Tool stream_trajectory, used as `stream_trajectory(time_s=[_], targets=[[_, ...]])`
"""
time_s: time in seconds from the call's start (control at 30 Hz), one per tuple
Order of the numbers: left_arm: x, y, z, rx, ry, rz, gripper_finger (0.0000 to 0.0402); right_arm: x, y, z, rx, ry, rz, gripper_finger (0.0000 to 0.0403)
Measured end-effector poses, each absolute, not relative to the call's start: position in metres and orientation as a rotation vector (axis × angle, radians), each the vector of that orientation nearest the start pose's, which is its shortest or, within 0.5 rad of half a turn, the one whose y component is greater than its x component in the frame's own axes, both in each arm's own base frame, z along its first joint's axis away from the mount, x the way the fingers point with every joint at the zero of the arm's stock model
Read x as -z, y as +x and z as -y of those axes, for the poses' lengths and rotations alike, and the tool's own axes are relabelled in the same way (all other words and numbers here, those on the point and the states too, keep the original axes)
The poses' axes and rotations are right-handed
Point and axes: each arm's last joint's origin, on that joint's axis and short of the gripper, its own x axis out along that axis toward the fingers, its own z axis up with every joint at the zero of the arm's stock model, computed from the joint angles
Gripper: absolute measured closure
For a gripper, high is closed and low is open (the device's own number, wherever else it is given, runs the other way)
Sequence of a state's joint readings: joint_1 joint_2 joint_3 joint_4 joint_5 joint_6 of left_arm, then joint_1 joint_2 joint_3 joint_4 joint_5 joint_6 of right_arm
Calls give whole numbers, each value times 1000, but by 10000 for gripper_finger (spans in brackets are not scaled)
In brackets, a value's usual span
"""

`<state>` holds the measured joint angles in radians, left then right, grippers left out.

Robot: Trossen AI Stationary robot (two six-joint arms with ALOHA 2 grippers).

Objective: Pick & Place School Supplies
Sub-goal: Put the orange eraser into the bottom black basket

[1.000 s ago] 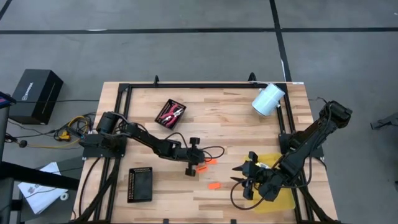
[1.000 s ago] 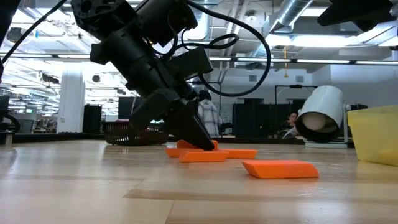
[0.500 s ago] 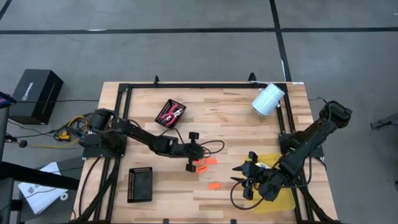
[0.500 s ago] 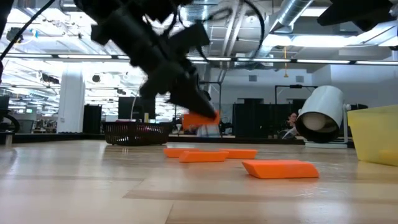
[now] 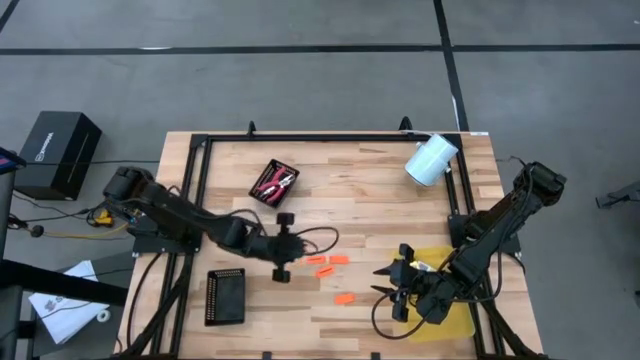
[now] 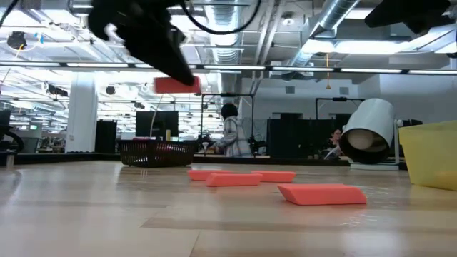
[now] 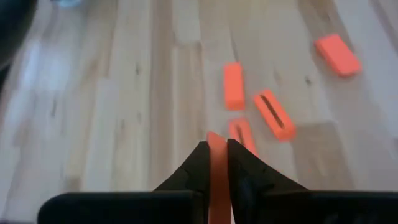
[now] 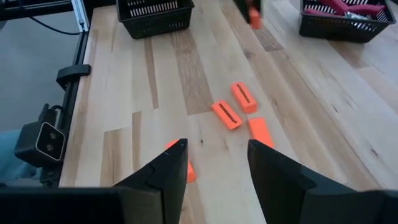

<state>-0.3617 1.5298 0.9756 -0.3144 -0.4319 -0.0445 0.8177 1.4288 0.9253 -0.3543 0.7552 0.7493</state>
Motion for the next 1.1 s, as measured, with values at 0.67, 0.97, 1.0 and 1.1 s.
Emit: stream_trajectory(time_s=[0.67, 0.97, 1.0, 1.1], targets=[[-190, 185, 151, -142, -62, -942, 379, -235, 211, -196, 138, 107, -547, 244], [-181, 156, 170, -137, -166, -987, 379, -235, 212, -196, 141, 106, -549, 244], [-181, 154, 171, -141, -172, -991, 379, -235, 212, -196, 141, 106, -548, 244], [-180, 149, 174, -143, -192, -997, 379, -235, 212, -196, 141, 106, -548, 244]])
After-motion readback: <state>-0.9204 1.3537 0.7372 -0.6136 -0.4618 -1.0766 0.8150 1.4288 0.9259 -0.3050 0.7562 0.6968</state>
